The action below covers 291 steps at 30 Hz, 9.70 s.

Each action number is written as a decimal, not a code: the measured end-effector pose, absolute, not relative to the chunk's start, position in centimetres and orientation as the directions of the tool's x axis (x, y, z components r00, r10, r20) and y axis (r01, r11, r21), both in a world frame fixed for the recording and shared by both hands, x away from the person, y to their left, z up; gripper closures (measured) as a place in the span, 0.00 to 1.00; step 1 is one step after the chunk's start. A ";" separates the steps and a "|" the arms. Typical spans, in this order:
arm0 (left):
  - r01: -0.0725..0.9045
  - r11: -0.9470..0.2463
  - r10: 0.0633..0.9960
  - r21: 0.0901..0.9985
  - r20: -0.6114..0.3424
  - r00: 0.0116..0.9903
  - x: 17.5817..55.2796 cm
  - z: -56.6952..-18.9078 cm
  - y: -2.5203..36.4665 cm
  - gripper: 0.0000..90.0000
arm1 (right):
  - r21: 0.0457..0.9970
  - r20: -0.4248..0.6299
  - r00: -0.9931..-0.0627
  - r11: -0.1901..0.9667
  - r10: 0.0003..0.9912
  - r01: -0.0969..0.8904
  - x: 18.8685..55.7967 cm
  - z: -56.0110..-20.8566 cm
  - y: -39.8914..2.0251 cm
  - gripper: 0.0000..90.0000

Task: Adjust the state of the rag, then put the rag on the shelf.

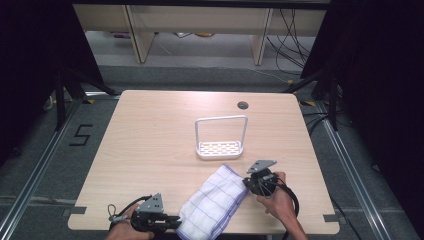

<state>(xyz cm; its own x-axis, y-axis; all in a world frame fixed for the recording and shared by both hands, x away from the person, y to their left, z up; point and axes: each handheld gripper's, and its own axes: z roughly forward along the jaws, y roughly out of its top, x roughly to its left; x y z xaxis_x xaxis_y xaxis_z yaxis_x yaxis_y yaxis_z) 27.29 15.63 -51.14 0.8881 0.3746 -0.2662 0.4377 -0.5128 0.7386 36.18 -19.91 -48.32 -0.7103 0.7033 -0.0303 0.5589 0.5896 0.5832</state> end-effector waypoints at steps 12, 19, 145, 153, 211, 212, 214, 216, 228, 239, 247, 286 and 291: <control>0.432 -0.478 0.376 0.765 -0.266 0.888 28.3 -49.2 15.6 0.58 | 0.652 0.029 -0.635 0.467 0.772 0.597 38.5 -48.0 -19.6 0.70; 0.430 -0.450 0.451 0.783 -0.216 0.866 33.5 -47.7 14.4 0.51 | 0.669 0.061 -0.567 0.387 0.822 0.634 37.4 -47.4 -21.7 0.58; 0.304 -0.407 0.414 0.861 -0.123 0.902 37.4 -38.9 10.0 0.94 | 0.825 -0.009 -0.736 0.420 0.677 0.376 32.9 -38.3 -18.5 0.95; 0.269 -0.438 0.400 0.858 -0.083 0.913 37.4 -36.2 9.8 0.95 | 0.808 0.020 -0.742 0.427 0.670 0.407 33.6 -36.1 -18.7 0.95; 0.298 -0.226 0.582 0.928 -0.117 0.805 48.0 -25.1 8.8 0.94 | 0.885 -0.012 -0.661 0.315 0.750 0.342 45.6 -22.2 -18.5 0.95; 0.307 -0.213 0.591 0.927 -0.128 0.796 48.7 -25.3 8.8 0.94 | 0.881 -0.005 -0.659 0.315 0.752 0.352 45.9 -22.2 -18.5 0.95; 0.318 -0.212 0.597 0.924 -0.135 0.791 49.3 -25.7 8.7 0.94 | 0.877 -0.002 -0.650 0.313 0.760 0.364 46.6 -22.5 -18.4 0.95; 0.323 -0.205 0.600 0.924 -0.142 0.787 49.6 -26.0 8.6 0.94 | 0.875 -0.004 -0.648 0.317 0.761 0.366 46.9 -22.6 -18.4 0.95; 0.389 -0.216 0.630 0.895 -0.177 0.756 52.2 -28.2 8.6 0.94 | 0.842 0.063 -0.617 0.290 0.784 0.454 50.8 -25.1 -17.9 0.95; 0.468 -0.202 0.639 0.860 -0.246 0.729 53.8 -30.7 8.9 0.94 | 0.783 0.126 -0.590 0.285 0.798 0.553 52.8 -27.6 -17.5 0.95; 0.510 -0.217 0.659 0.833 -0.260 0.706 54.8 -32.9 8.8 0.94 | 0.764 0.113 -0.593 0.312 0.797 0.564 54.5 -30.2 -17.1 0.95; 0.573 -0.319 0.639 0.755 -0.276 0.718 54.7 -38.5 7.8 0.94 | 0.609 0.202 -0.581 0.364 0.788 0.705 56.1 -36.7 -17.9 0.92; 0.577 -0.316 0.637 0.753 -0.282 0.717 54.7 -38.6 7.8 0.93 | 0.601 0.211 -0.578 0.362 0.788 0.712 56.0 -36.8 -17.9 0.92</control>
<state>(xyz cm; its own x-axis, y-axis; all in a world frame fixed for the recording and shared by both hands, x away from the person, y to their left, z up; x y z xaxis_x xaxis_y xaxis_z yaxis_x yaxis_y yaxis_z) 54.69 7.82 -38.63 0.7170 0.6373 -0.2824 0.5774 -0.3160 0.7528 56.02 -17.94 -36.82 -0.5782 0.7883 0.2106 0.7124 0.3619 0.6012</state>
